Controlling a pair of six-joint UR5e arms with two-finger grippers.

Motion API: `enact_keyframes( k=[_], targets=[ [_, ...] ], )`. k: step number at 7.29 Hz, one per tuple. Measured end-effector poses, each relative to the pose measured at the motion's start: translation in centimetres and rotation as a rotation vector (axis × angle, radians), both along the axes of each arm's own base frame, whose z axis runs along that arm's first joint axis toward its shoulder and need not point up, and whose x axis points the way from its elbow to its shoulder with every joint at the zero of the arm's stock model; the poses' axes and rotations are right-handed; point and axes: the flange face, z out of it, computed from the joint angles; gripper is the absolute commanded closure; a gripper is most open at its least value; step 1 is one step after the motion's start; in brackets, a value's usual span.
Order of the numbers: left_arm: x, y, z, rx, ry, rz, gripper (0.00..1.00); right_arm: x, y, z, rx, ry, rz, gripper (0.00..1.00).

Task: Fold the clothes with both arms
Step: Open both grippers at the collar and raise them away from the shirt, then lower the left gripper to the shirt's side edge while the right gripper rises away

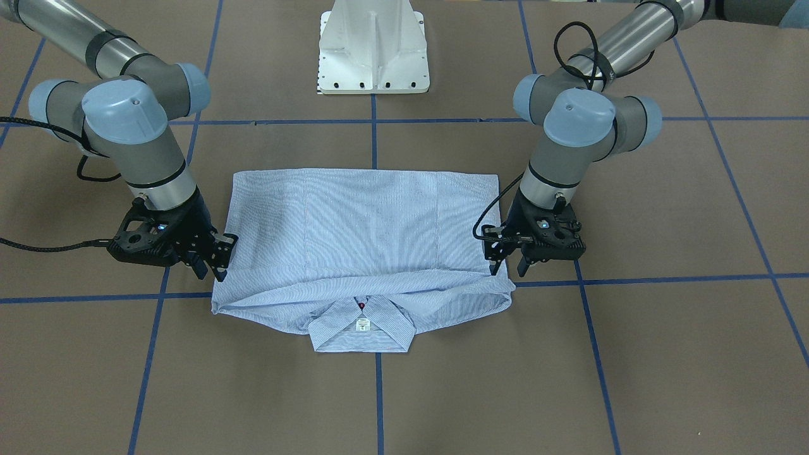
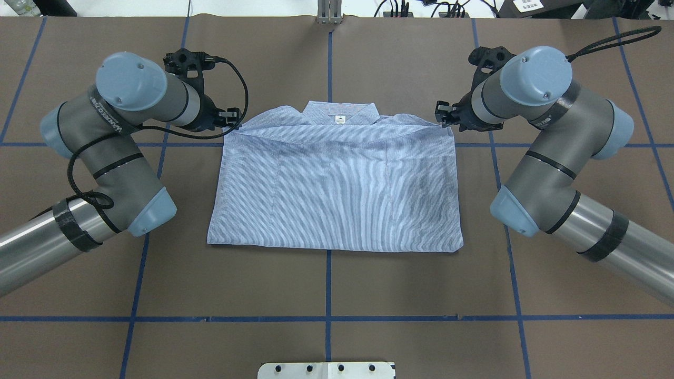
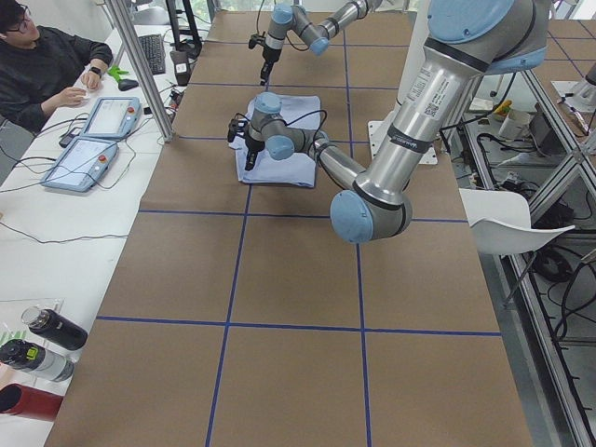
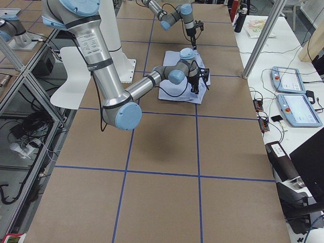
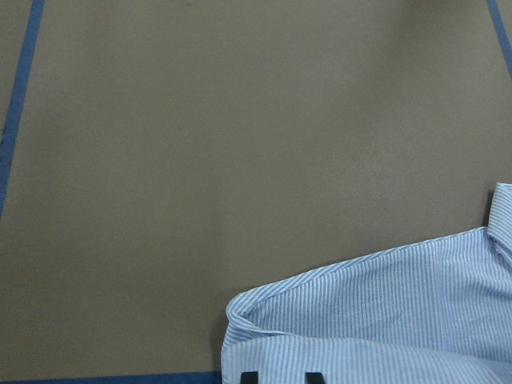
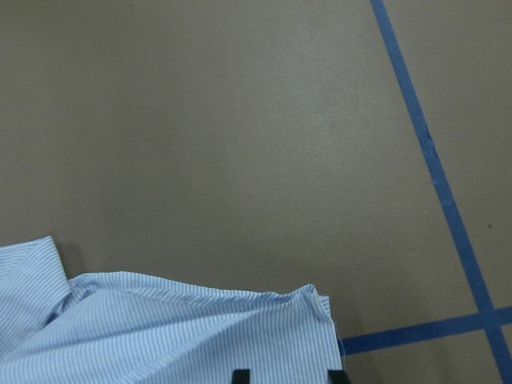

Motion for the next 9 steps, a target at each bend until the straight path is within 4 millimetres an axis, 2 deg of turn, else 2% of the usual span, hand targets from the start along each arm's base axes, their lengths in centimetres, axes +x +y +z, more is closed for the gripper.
enact_keyframes(
  k=[2,4,7,9],
  targets=[
    [-2.3,0.3,-0.2,0.005,0.039,0.097,0.0,2.6,-1.3,-0.7,-0.054,-0.067,-0.047,0.0],
    [-3.3,3.2,0.0,0.006,0.071,0.141,0.0,3.9,-1.6,-0.6,-0.059,-0.084,-0.068,0.0],
    [-0.4,12.6,-0.1,-0.102,0.139,0.179,0.0,4.2,-1.6,-0.5,-0.054,-0.085,-0.069,0.0],
    [2.1,17.0,1.4,-0.13,0.138,0.177,0.0,4.2,-1.6,-0.3,-0.054,-0.083,-0.069,0.0]
  ],
)
